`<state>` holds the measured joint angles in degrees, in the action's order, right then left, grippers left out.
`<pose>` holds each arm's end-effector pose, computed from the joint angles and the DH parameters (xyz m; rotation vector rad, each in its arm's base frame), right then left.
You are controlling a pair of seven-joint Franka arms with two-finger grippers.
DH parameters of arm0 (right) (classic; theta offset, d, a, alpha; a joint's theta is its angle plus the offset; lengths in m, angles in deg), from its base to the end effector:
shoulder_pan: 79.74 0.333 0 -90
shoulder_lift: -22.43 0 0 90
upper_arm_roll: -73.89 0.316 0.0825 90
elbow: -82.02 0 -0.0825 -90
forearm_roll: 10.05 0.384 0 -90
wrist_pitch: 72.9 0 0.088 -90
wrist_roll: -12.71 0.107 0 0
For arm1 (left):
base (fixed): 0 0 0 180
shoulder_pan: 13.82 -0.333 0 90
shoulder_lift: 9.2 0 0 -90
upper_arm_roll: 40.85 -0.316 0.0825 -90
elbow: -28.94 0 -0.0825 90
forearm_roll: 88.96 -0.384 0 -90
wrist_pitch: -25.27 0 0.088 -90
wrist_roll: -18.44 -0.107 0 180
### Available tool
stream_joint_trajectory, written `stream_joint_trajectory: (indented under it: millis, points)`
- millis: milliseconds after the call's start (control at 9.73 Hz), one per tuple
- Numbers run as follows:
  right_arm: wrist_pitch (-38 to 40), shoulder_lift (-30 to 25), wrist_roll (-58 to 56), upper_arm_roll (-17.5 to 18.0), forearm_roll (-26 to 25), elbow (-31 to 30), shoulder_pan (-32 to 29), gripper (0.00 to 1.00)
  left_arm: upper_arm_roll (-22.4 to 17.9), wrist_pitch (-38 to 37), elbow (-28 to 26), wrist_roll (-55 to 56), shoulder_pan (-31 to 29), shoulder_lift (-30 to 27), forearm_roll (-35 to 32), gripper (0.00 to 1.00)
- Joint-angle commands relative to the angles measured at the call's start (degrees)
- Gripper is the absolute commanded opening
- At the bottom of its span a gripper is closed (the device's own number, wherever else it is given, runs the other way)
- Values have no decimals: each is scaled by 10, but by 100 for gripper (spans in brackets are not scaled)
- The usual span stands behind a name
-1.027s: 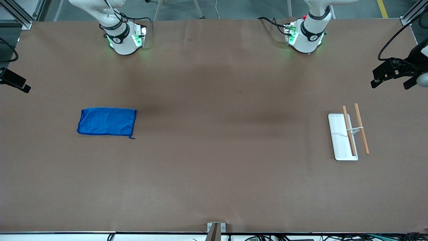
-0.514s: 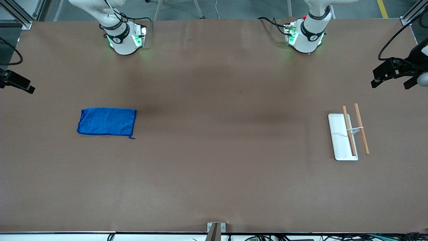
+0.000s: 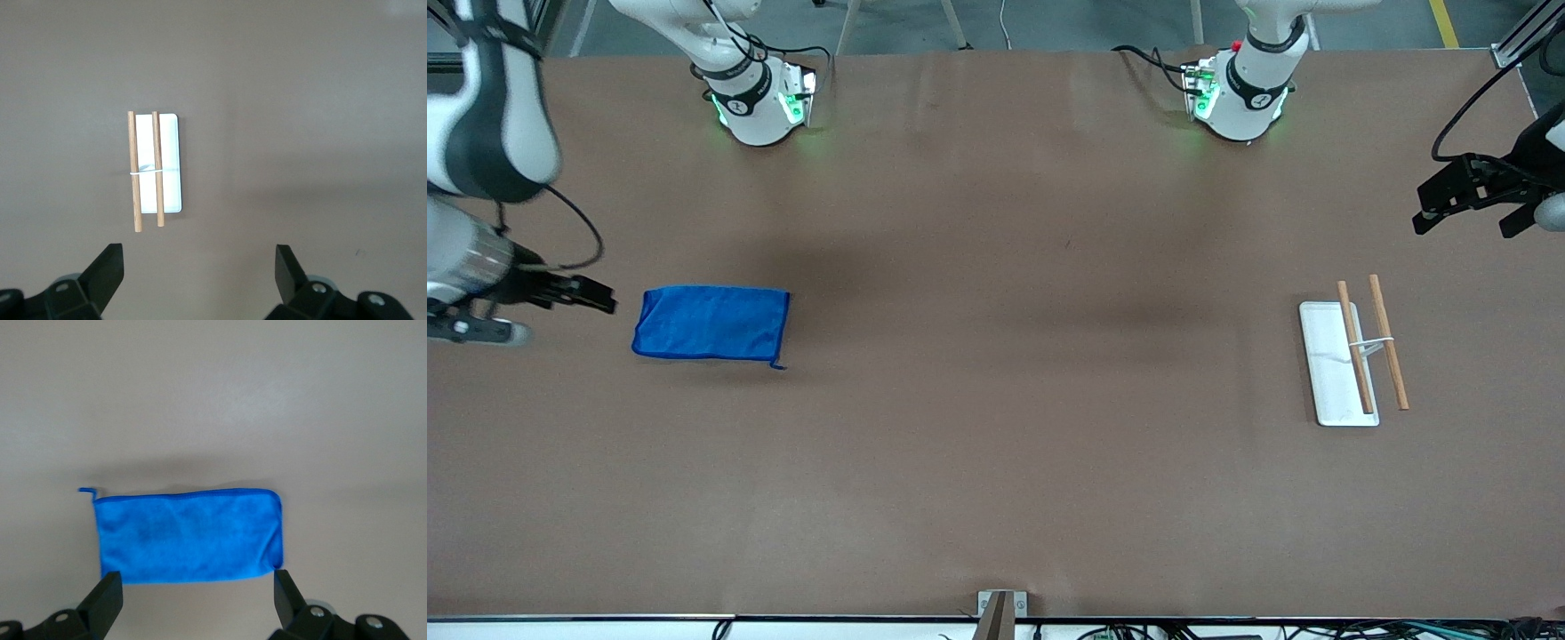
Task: Right arm passes towel to left arm to hang
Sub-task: 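Lower the right gripper onto the blue towel's edge and grasp it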
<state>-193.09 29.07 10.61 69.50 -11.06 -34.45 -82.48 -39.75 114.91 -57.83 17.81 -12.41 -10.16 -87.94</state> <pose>0.5632 -0.0705 0.3855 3.1184 -0.1221 -0.0818 0.5485 -0.0261 0.6598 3.1201 -0.0866 0.1039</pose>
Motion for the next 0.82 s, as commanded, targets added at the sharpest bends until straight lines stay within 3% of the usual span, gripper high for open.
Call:
stream_joint_trajectory:
  millis: [0, 205, 514, 719]
  points:
    - [-133, 36, -7, 3, -4, -90, 2, 100, -2, -4, -7, -7, 1, 9, -4, 100]
    - [-239, 78, -7, 4, -3, -139, 3, 100, -2, -3, -7, -7, 2, 8, -5, 100]
    - [-320, 137, -7, 8, -3, -167, 4, 100, -2, 3, -7, -8, 2, 8, -4, 100]
    - [-346, 138, -7, 12, -3, -190, 3, 100, -2, 5, -8, -9, 1, 9, -5, 100]
